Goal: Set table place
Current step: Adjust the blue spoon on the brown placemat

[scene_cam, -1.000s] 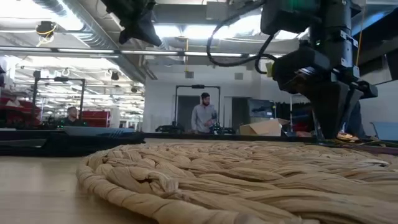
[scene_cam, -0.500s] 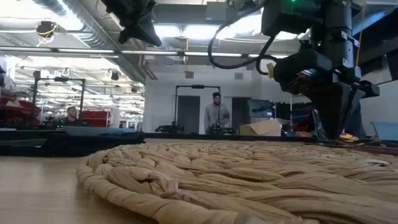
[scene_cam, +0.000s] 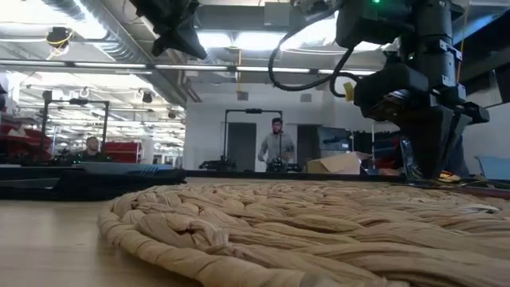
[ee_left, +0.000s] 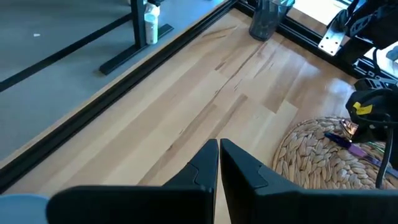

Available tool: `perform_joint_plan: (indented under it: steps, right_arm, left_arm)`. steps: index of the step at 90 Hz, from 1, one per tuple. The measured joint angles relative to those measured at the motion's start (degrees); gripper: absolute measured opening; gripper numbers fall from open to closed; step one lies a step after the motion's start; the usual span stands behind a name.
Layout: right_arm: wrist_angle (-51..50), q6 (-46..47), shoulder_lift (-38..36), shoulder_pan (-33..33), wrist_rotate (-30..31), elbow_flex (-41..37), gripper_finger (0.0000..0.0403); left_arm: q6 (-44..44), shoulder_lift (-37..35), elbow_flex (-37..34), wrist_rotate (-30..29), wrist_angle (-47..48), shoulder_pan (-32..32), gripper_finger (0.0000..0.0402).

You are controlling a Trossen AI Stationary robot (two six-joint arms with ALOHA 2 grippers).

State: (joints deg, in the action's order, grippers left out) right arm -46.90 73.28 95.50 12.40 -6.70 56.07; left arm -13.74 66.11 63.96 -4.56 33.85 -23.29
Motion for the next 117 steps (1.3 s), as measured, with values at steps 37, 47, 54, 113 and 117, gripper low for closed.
perform_joint_plan:
  steps: [37,47,54,113,117]
  right_arm:
    - [-1.35,-0.04,-0.04,0.0,2.42,0.0,0.0]
    - [-1.72,-0.04,-0.04,0.0,3.0,0.0,0.0]
    - [-2.15,-0.04,-0.04,0.0,3.06,0.0,0.0]
    - [-4.41,-0.11,-0.04,0.0,2.08,-0.02,0.0]
    - [-4.43,-0.11,-0.04,0.0,2.06,-0.02,0.0]
  left_arm:
    - [0.0,0.0,0.0,0.0,0.0,0.0,0.0]
    - [0.0,0.0,0.0,0.0,0.0,0.01,0.0]
    - [-0.02,0.0,0.0,0.0,-0.01,0.02,0.0]
    - [0.0,0.0,0.0,0.0,-0.02,0.02,0.0]
    - [0.0,0.0,0.0,0.0,0.0,0.01,0.0]
